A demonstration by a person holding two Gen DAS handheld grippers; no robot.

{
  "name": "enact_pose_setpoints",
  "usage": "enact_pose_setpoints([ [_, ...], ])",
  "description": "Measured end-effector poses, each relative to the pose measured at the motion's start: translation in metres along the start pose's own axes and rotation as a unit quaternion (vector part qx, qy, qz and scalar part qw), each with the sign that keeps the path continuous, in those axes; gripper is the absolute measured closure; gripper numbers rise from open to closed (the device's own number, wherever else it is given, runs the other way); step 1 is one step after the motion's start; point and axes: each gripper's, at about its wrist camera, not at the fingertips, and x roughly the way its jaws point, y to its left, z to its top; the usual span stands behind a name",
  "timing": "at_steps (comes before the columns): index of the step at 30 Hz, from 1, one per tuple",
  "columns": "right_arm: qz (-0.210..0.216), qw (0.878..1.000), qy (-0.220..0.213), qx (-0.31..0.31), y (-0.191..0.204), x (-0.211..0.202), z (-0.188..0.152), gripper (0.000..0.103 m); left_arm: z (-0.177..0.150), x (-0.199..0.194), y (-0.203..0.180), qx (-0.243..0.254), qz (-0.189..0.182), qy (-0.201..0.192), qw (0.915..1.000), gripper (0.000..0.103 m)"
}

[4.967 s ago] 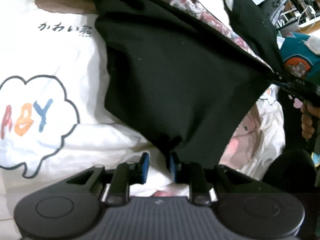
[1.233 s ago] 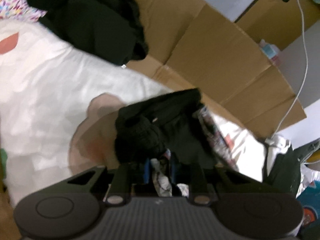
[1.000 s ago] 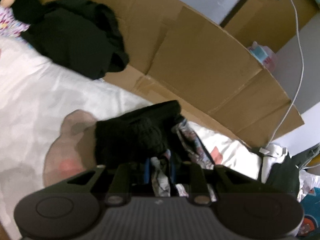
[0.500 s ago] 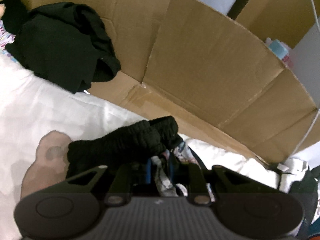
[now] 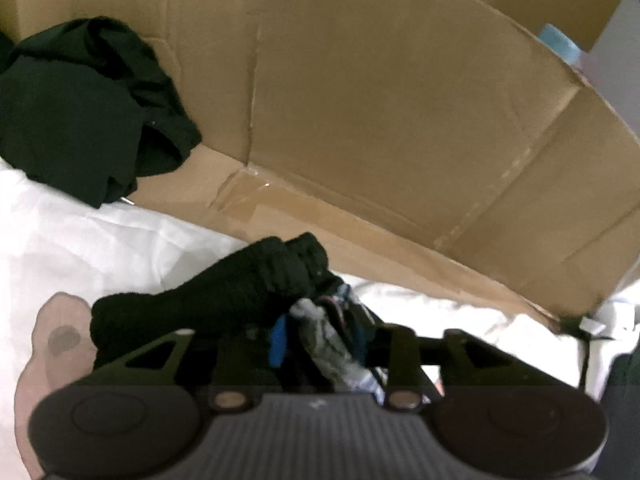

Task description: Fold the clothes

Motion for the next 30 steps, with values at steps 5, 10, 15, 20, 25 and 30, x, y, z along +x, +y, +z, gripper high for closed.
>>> enact_pose_setpoints([
  [5, 0.005, 1.000, -0.006, -0.010, 0.005, -0.005, -0.001, 0.084, -0.004, -0.023, 0.002, -0.001, -0.010, -0.013, 0.9999, 0.052],
  [10, 0.004, 0.999, 0.000, -0.035, 0.016, -0.007, -0.004, 0.083, -0.013, -0.039, 0.001, 0.007, -0.017, -0.008, 0.9998, 0.049],
  [15, 0.002, 0.999, 0.003, -0.050, 0.020, -0.009, -0.006, 0.083, -0.029, -0.034, -0.008, 0.020, -0.039, 0.024, 0.9988, 0.049],
  [20, 0.022, 0.998, -0.020, -0.054, 0.023, -0.020, -0.001, 0.069, -0.036, -0.014, -0.015, 0.020, -0.030, 0.042, 0.9985, 0.044],
  [25, 0.018, 0.998, 0.009, -0.059, 0.021, -0.009, -0.006, 0.065, -0.037, 0.012, -0.018, 0.007, -0.026, 0.049, 0.9984, 0.050],
  [30, 0.004, 0.998, 0.018, -0.056, 0.015, -0.004, -0.008, 0.067, -0.034, 0.025, -0.026, 0.001, -0.019, 0.036, 0.9992, 0.062],
])
